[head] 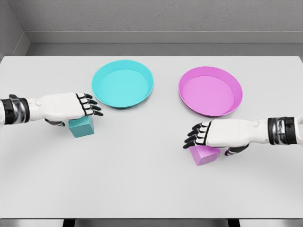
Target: Place the blocks in the corresponding plates according to their colors
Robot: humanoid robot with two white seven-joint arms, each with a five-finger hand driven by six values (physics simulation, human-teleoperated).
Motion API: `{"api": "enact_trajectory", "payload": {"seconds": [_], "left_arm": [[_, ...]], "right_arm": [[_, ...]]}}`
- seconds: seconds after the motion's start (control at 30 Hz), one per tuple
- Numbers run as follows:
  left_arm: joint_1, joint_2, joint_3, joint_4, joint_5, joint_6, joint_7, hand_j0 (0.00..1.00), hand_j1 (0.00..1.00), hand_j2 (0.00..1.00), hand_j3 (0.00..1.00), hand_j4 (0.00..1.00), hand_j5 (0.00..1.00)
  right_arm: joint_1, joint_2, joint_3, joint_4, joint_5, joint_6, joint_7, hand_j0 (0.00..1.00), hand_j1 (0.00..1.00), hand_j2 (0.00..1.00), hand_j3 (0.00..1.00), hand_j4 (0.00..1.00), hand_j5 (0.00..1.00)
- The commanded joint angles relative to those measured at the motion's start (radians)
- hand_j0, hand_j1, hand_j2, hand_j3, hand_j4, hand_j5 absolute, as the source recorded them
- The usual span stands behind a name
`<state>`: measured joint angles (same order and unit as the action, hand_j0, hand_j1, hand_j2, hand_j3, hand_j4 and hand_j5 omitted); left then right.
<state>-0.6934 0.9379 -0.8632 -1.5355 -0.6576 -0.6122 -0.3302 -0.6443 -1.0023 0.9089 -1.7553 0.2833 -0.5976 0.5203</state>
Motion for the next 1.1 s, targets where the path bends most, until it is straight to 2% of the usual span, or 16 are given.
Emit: {"api": "enact_trajectory", "payload": {"seconds": [0.0, 0.27, 0.33, 0.37, 0.4, 0.53, 0.7, 0.9, 1.07], "left_arm": [[0.0, 0.001, -0.008, -0.015, 0.003, 0.001, 0.0, 1.0, 1.0, 1.0, 1.0, 1.0, 1.0], [0.0, 0.001, -0.019, -0.015, -0.008, 0.001, -0.035, 1.0, 1.0, 1.0, 1.0, 1.0, 1.0], [-0.002, 0.001, -0.02, -0.015, -0.011, 0.001, -0.035, 1.0, 1.0, 1.0, 1.0, 1.0, 1.0], [0.0, 0.001, -0.02, -0.015, -0.014, 0.001, -0.035, 1.0, 1.0, 1.0, 1.0, 1.0, 1.0], [-0.002, 0.002, -0.02, -0.015, -0.019, 0.001, -0.035, 0.98, 0.98, 0.98, 0.98, 0.98, 0.98], [-0.002, 0.004, -0.019, -0.015, -0.022, 0.001, -0.035, 0.55, 0.55, 0.55, 0.55, 0.55, 0.55], [-0.002, 0.004, -0.019, -0.015, -0.025, 0.001, -0.035, 0.49, 0.49, 0.49, 0.49, 0.49, 0.49], [-0.006, 0.005, -0.016, -0.015, -0.014, 0.001, -0.033, 0.49, 0.49, 0.49, 0.49, 0.49, 0.49], [-0.006, 0.013, 0.007, -0.034, 0.018, 0.001, -0.03, 0.49, 0.49, 0.49, 0.49, 0.49, 0.49]], "right_arm": [[0.0, 0.01, 0.025, 0.0, -0.006, 0.005, 0.003, 1.0, 1.0, 1.0, 1.0, 1.0, 1.0], [0.0, 0.011, 0.048, 0.0, -0.004, 0.036, 0.001, 1.0, 1.0, 1.0, 1.0, 1.0, 1.0], [0.0, 0.011, 0.047, 0.0, -0.003, 0.03, 0.003, 0.6, 0.6, 0.6, 0.6, 0.6, 0.6], [0.0, 0.01, 0.047, 0.0, -0.003, 0.03, 0.006, 0.57, 0.57, 0.57, 0.57, 0.57, 0.57], [0.0, 0.01, 0.047, 0.0, -0.003, 0.03, 0.006, 0.57, 0.57, 0.57, 0.57, 0.57, 0.57], [-0.005, 0.008, 0.044, 0.0, -0.003, 0.032, 0.009, 0.57, 0.57, 0.57, 0.57, 0.57, 0.57], [-0.012, 0.008, 0.038, 0.0, -0.003, 0.035, 0.01, 0.57, 0.57, 0.57, 0.57, 0.57, 0.57], [-0.037, 0.008, 0.035, 0.0, -0.003, 0.036, 0.01, 0.57, 0.57, 0.57, 0.57, 0.57, 0.57], [-0.055, 0.01, 0.035, 0.0, -0.003, 0.036, 0.009, 0.52, 0.52, 0.52, 0.52, 0.52, 0.52]]}}
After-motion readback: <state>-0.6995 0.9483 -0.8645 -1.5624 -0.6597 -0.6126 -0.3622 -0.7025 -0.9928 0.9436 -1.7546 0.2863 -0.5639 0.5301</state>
